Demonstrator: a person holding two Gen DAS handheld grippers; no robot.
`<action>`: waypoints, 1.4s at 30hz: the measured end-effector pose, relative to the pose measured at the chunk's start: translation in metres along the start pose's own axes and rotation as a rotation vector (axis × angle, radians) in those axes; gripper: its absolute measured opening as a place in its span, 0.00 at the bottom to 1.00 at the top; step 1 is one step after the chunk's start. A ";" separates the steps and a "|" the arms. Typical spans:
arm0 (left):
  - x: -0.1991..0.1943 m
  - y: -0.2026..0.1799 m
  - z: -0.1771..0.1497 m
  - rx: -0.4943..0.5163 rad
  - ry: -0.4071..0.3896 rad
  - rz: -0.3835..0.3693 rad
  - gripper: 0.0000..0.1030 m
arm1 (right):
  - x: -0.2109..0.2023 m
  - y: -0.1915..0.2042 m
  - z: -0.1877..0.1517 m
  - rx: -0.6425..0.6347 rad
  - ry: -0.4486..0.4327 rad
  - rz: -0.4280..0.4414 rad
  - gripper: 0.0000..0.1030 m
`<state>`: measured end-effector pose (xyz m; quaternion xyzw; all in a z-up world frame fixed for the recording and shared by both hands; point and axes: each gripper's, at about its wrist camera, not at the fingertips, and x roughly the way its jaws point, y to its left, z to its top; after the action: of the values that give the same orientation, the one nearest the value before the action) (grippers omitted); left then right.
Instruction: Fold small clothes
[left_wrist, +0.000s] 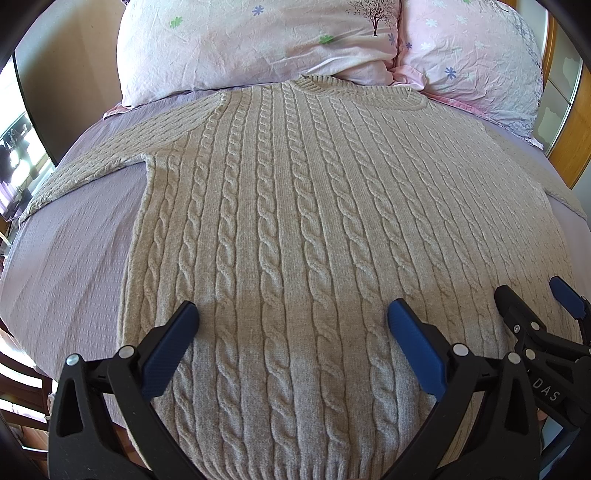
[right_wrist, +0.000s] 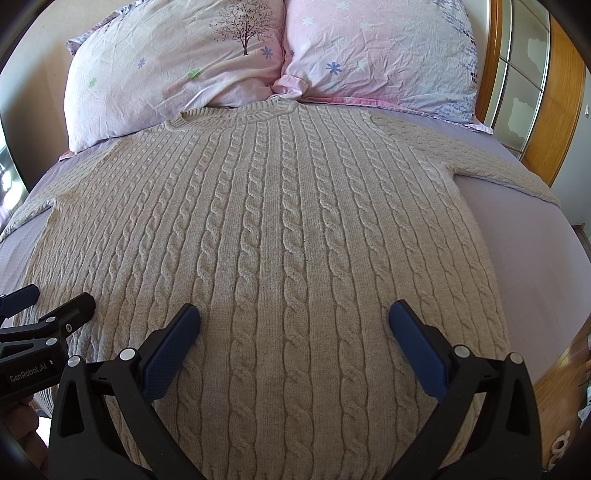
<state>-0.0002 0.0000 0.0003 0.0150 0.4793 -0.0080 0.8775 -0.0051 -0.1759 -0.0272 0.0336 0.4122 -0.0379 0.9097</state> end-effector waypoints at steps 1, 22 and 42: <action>0.000 0.000 0.000 0.000 0.000 0.000 0.98 | 0.000 0.000 0.000 0.000 0.000 0.000 0.99; -0.002 -0.001 0.003 0.048 0.002 -0.013 0.98 | -0.027 -0.158 0.056 0.323 -0.246 0.231 0.99; -0.017 0.126 0.057 -0.237 -0.294 -0.277 0.98 | 0.076 -0.438 0.097 1.061 -0.207 -0.043 0.09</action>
<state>0.0421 0.1236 0.0474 -0.1552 0.3417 -0.0740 0.9240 0.0753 -0.6233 -0.0332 0.4759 0.2452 -0.2625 0.8028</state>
